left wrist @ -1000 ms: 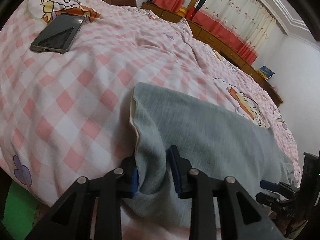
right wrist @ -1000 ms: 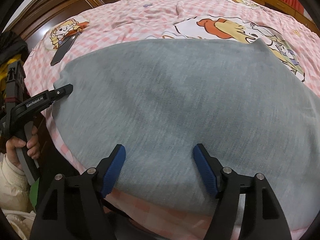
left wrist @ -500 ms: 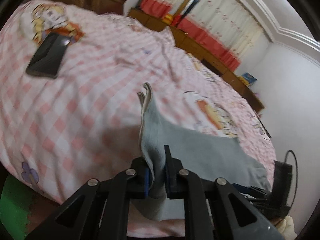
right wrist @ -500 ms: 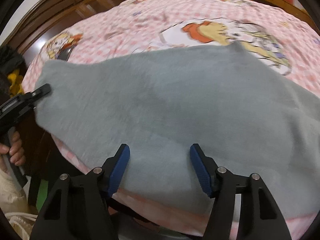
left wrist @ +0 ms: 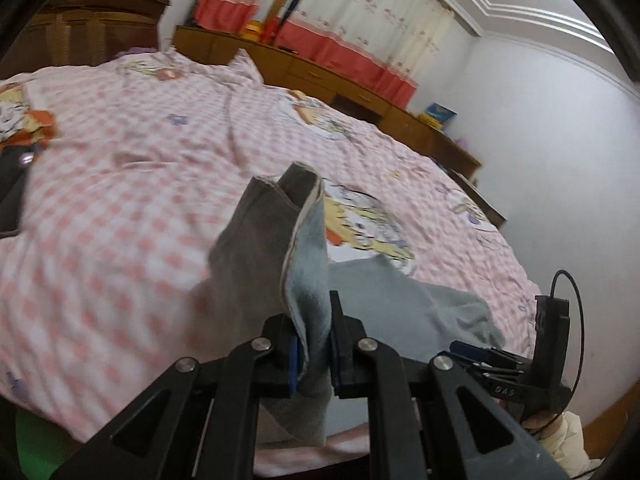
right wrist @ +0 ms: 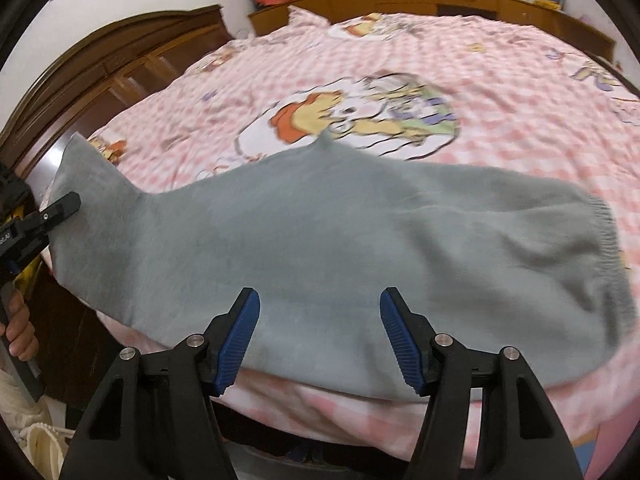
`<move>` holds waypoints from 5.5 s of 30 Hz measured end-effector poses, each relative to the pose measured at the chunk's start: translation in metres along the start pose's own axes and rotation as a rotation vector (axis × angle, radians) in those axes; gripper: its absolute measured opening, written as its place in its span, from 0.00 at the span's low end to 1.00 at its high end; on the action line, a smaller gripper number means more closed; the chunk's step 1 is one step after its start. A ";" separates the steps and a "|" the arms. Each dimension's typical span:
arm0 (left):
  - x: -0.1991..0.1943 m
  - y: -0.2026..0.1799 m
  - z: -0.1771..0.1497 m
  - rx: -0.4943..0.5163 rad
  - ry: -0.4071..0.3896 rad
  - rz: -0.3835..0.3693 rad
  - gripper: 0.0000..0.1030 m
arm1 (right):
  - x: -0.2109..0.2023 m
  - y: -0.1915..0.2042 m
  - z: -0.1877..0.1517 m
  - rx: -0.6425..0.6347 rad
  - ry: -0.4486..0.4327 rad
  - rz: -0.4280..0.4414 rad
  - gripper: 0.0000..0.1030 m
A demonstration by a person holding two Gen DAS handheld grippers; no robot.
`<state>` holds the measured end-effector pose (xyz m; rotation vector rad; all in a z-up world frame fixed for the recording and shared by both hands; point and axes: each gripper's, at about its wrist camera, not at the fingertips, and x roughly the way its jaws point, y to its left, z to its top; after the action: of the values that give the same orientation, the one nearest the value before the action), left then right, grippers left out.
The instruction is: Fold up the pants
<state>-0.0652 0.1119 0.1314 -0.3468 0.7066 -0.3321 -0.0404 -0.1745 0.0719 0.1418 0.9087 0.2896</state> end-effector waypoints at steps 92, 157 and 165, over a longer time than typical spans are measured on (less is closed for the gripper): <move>0.098 0.009 -0.049 -0.045 0.233 0.155 0.56 | 0.081 0.000 0.038 -0.044 0.098 0.039 0.50; 0.117 -0.095 -0.054 0.211 0.291 0.011 0.64 | -0.025 -0.190 0.015 0.354 -0.060 -0.112 0.18; 0.156 -0.121 -0.028 0.282 0.274 -0.047 0.32 | -0.052 -0.151 0.018 0.245 -0.147 -0.093 0.35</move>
<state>0.0052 -0.0655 0.0730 -0.0489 0.9075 -0.5235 -0.0281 -0.3341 0.0859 0.3415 0.7994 0.0790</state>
